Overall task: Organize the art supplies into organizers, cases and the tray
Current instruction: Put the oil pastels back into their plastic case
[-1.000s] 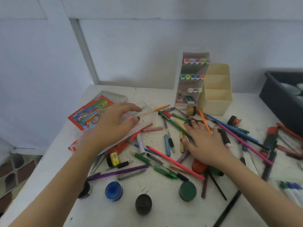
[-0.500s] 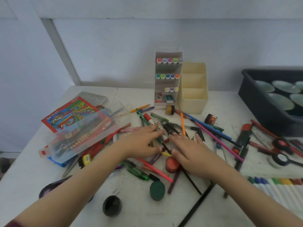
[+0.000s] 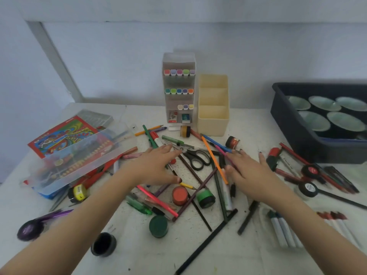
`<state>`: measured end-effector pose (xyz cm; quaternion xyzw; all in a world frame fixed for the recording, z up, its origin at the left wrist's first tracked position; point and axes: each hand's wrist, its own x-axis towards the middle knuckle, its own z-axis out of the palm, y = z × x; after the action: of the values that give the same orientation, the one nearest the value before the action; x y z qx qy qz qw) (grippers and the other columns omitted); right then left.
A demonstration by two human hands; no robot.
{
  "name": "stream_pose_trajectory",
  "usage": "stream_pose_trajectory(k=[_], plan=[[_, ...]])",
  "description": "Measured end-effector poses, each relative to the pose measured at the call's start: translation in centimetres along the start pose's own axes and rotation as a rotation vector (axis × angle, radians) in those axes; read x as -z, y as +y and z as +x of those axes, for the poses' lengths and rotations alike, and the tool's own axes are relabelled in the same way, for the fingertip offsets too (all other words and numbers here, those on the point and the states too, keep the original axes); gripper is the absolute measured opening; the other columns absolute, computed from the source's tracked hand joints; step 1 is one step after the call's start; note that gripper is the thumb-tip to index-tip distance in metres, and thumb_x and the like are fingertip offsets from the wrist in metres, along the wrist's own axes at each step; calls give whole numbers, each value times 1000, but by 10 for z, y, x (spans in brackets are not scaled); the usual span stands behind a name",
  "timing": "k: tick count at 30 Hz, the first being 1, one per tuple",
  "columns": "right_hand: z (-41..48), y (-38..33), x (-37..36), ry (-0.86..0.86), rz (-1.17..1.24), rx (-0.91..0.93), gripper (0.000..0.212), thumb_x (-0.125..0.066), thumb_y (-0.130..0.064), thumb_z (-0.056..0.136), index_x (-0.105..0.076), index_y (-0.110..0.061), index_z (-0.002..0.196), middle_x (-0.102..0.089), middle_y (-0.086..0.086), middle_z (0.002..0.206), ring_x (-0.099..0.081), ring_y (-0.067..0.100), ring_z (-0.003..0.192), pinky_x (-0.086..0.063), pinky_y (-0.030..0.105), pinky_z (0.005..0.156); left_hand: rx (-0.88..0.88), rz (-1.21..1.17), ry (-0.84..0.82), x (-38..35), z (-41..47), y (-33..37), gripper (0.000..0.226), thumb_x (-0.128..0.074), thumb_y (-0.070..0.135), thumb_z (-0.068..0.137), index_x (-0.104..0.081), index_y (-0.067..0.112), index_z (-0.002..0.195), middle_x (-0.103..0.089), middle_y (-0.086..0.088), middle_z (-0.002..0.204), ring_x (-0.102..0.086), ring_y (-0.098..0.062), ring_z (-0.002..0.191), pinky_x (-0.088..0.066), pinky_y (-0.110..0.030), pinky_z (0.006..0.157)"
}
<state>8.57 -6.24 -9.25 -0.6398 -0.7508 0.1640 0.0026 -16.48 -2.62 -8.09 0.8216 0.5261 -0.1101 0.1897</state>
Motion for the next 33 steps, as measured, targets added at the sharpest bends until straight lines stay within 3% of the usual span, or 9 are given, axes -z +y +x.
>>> stream_pose_trajectory(k=[10,17,22,26,30,33], plan=[[14,45,11,-32,-109,-174,51,-20,-38,101,-15,-24,150,-12,0,159,-7,19,146,4,56,113,-27,-128,-54,-6,4,22,76,-52,50,91,-6,36,150,2,-1,160,-1,-15,146,-6,-35,118],[-10,32,7,5,-43,85,49,-30,-35,100,-21,-30,148,-18,-9,156,-10,7,144,5,49,116,-3,-242,-70,1,0,27,79,-61,22,88,-13,40,149,-2,3,159,-8,-15,145,-11,-34,115],[-17,36,2,-9,-89,131,49,-31,-37,100,-19,-36,148,-15,-10,157,-3,8,145,10,53,113,-52,-287,-43,-1,-7,46,70,-60,41,89,-21,41,146,-7,8,159,-11,-10,144,-12,-29,113],[-18,41,1,-53,-111,161,46,-30,-40,100,-22,-41,145,-14,-7,158,2,13,146,16,53,108,-108,-224,17,-4,-13,66,69,-67,44,83,-31,41,142,-14,11,157,-13,-7,142,-13,-25,111],[-11,48,6,1,-99,123,47,-30,-39,100,-22,-37,146,-16,-7,157,-3,15,146,14,57,109,-125,-171,132,-13,-14,82,47,-71,44,79,-55,31,121,-46,10,132,-37,-8,122,-27,-20,99],[-6,56,11,22,-98,92,47,-30,-35,100,-24,-37,146,-16,-4,157,-6,17,146,12,58,110,-108,-158,205,-17,-16,86,31,-68,42,81,-60,29,108,-54,12,103,-45,-5,98,-38,-23,86]])
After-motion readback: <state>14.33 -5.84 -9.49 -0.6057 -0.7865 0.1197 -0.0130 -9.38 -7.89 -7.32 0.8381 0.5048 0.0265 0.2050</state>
